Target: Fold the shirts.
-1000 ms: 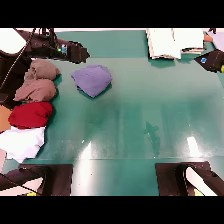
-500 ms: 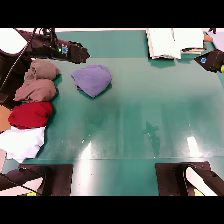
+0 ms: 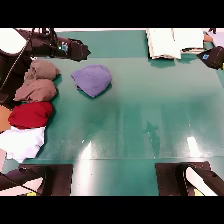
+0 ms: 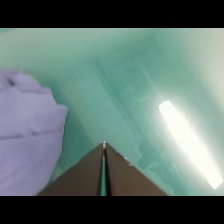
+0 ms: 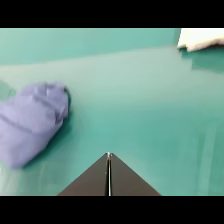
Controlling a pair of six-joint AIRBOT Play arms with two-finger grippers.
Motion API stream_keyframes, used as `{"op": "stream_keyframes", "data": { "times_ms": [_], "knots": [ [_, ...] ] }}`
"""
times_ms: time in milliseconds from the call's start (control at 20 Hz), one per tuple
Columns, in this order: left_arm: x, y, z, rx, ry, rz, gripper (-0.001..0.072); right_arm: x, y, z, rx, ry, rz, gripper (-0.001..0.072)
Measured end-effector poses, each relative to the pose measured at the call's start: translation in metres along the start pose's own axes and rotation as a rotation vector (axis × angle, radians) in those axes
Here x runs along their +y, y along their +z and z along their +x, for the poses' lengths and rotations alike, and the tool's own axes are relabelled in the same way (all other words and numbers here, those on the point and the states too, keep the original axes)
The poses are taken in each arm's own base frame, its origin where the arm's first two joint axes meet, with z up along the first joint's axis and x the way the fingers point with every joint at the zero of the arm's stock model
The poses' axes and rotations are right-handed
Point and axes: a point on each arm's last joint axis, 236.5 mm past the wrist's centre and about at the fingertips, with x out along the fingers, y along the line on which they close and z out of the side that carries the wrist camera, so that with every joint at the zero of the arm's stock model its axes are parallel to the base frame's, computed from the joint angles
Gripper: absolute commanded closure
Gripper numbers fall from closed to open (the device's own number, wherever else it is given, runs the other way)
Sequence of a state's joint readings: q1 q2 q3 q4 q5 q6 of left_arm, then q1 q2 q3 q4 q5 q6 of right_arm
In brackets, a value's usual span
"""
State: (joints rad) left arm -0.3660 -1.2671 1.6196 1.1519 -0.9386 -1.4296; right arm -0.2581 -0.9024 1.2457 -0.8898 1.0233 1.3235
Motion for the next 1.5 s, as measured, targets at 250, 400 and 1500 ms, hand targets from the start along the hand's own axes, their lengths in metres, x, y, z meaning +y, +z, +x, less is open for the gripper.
{"op": "stream_keyframes", "data": {
  "times_ms": [250, 400, 1500],
  "knots": [
    [0.045, -0.01, 0.04, 0.017, 0.112, 0.009, 0.0143, -0.003, 0.017, -0.001, -0.071, -0.013, 0.003, 0.0697],
    [0.087, -0.052, 0.089, 0.128, 0.178, -0.046, 0.0143, -0.004, 0.021, -0.001, -0.089, -0.017, 0.004, 0.0696],
    [0.06, 0.073, 0.021, -0.123, 0.218, 0.168, 0.0688, 0.04, 0.068, -0.045, -0.178, 0.031, -0.103, 0.0697]
  ]
}}
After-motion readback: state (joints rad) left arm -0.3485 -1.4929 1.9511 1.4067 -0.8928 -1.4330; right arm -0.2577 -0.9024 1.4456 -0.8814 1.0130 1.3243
